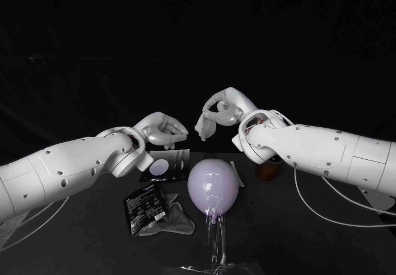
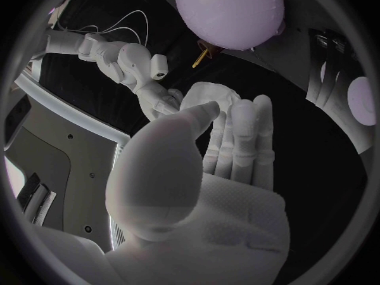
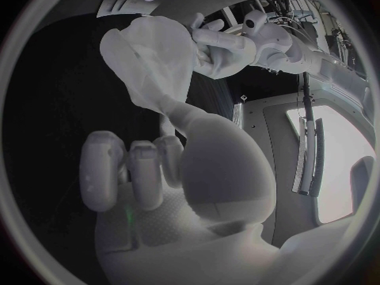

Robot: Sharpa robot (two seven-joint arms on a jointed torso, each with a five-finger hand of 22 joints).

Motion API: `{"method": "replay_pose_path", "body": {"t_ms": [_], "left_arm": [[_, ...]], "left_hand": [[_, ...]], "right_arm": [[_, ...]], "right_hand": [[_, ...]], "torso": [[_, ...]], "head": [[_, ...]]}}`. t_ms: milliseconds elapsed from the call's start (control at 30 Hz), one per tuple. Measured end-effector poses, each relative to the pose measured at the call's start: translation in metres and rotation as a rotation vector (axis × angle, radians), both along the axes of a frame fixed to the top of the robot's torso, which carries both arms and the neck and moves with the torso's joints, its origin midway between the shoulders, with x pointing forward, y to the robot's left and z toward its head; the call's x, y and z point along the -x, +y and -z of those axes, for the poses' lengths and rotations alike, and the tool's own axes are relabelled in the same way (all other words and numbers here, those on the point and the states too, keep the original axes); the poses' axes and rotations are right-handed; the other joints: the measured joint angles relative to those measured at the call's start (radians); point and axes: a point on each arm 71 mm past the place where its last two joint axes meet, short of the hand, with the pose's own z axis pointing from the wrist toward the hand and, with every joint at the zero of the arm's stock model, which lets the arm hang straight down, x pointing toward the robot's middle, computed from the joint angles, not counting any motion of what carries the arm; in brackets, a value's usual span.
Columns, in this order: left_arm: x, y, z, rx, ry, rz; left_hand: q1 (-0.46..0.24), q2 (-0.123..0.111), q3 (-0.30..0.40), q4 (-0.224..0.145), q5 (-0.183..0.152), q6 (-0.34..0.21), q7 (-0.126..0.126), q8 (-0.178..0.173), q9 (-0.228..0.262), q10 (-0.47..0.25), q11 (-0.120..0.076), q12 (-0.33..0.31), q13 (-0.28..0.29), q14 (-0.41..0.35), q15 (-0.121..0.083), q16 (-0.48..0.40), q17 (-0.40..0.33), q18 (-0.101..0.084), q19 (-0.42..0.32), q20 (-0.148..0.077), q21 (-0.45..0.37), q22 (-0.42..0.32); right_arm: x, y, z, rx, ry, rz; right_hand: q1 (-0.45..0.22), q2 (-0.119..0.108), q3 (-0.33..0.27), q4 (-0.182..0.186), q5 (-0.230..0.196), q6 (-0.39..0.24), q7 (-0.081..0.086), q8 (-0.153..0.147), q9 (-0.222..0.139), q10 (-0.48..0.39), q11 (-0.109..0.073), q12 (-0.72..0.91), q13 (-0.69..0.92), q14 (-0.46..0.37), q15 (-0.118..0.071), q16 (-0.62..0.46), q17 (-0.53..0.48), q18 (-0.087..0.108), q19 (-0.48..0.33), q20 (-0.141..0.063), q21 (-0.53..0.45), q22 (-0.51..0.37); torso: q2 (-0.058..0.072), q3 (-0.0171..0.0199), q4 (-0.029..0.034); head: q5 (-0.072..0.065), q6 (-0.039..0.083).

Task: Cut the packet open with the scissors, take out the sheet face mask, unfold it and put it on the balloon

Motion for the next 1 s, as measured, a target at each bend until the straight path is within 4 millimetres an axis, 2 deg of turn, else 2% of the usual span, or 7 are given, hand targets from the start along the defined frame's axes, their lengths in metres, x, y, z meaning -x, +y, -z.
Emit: {"method": "replay_pose_path", "body": {"t_ms": [100, 267, 400, 533, 633, 800, 1000], "left_arm": [[0.002, -0.002, 0.006, 0.022, -0.007, -0.005], [0.002, -0.002, 0.017, 0.056, -0.015, -0.036], [0.001, 0.002, 0.021, 0.091, -0.008, -0.073], [0.001, 0.003, 0.023, 0.131, 0.008, -0.098], [0.003, 0.002, 0.024, 0.152, 0.018, -0.100], [0.008, -0.004, 0.025, 0.165, 0.017, -0.082], [0.012, -0.010, 0.029, 0.145, -0.022, -0.065]], "left_hand": [[0.007, 0.000, 0.002, -0.011, 0.000, 0.001, 0.000, 0.000, -0.007, 0.001, 0.001, -0.007, -0.009, -0.029, 0.000, -0.037, -0.028, -0.001, -0.023, -0.006, 0.004, 0.004], [-0.010, -0.015, -0.016, 0.007, 0.000, 0.002, 0.005, -0.008, -0.019, 0.001, 0.002, -0.030, -0.025, -0.086, 0.012, -0.125, -0.077, -0.001, -0.072, 0.016, -0.038, -0.015], [-0.049, -0.032, -0.047, 0.038, 0.000, -0.012, 0.019, -0.015, -0.027, -0.005, 0.007, -0.039, -0.031, -0.125, 0.022, -0.202, -0.117, -0.001, -0.099, 0.035, -0.109, -0.056], [-0.055, -0.038, -0.071, 0.062, 0.000, -0.015, 0.018, -0.007, -0.026, 0.007, 0.017, -0.041, -0.030, -0.129, 0.022, -0.263, -0.149, -0.001, -0.091, 0.053, -0.184, -0.104], [-0.045, -0.048, -0.082, 0.063, 0.000, -0.018, 0.015, -0.007, -0.026, 0.004, 0.020, -0.041, -0.030, -0.147, 0.027, -0.289, -0.161, -0.001, -0.096, 0.059, -0.217, -0.123], [-0.023, -0.070, -0.112, 0.055, -0.007, -0.027, 0.016, -0.003, -0.028, -0.046, 0.027, -0.046, -0.031, -0.194, 0.040, -0.330, -0.174, -0.001, -0.101, 0.081, -0.281, -0.160], [-0.010, -0.072, -0.141, 0.048, -0.017, -0.061, 0.014, -0.003, -0.030, -0.064, 0.030, -0.021, -0.021, -0.213, 0.042, -0.330, -0.170, -0.001, -0.094, 0.088, -0.311, -0.178]], "right_arm": [[0.000, -0.001, -0.001, -0.010, -0.008, 0.004], [0.001, -0.001, -0.002, -0.033, -0.016, 0.005], [0.002, -0.001, -0.003, -0.050, -0.020, 0.000], [0.003, -0.001, -0.004, -0.062, -0.022, -0.003], [0.003, -0.002, -0.004, -0.068, -0.024, -0.001], [0.001, -0.002, -0.004, -0.072, -0.027, 0.008], [0.000, 0.001, -0.004, -0.076, -0.029, 0.019]], "right_hand": [[0.000, 0.000, 0.000, 0.000, 0.000, -0.001, 0.001, 0.003, 0.000, 0.000, 0.000, 0.000, 0.000, 0.000, 0.000, -0.001, 0.000, 0.000, 0.000, 0.000, 0.000, 0.000], [0.000, 0.000, 0.000, 0.000, 0.000, -0.001, 0.001, 0.003, 0.000, 0.000, 0.000, 0.000, 0.000, 0.000, 0.000, -0.001, 0.000, 0.000, 0.000, 0.000, 0.000, 0.000], [-0.004, -0.004, 0.000, 0.000, 0.000, -0.001, 0.001, 0.003, 0.001, -0.002, 0.002, 0.000, -0.001, 0.000, 0.000, -0.002, 0.000, 0.000, 0.000, 0.000, 0.003, -0.001], [-0.004, -0.004, 0.000, 0.000, 0.000, -0.002, 0.001, 0.003, 0.001, -0.002, 0.002, -0.001, -0.001, 0.000, 0.000, 0.001, 0.000, 0.000, -0.001, 0.000, 0.003, -0.001], [-0.005, -0.005, 0.003, -0.003, 0.000, -0.002, 0.000, 0.003, 0.001, -0.002, 0.002, -0.003, -0.001, 0.000, 0.000, 0.002, -0.001, 0.000, -0.001, 0.000, 0.003, -0.001], [-0.005, -0.005, 0.003, -0.003, 0.000, -0.003, 0.000, 0.003, 0.001, -0.002, 0.002, -0.003, 0.000, 0.000, 0.000, 0.001, -0.001, -0.001, -0.001, 0.000, 0.003, 0.000], [-0.005, -0.005, 0.009, -0.003, 0.000, -0.005, 0.001, 0.003, 0.001, -0.002, 0.002, -0.003, 0.000, 0.000, 0.000, 0.001, -0.001, -0.004, -0.001, 0.000, 0.003, 0.000]], "torso": [[0.000, 0.0000, 0.0000], [0.000, 0.0000, 0.0000], [0.000, 0.0000, -0.0001], [0.000, 0.0000, -0.0001], [0.000, 0.0000, 0.0001], [0.000, 0.0000, 0.0007], [0.000, -0.0005, 0.0008]], "head": [[0.000, 0.001], [0.001, 0.003], [0.000, 0.005], [-0.001, 0.006], [-0.002, 0.007], [0.000, 0.007], [0.000, 0.009]]}}
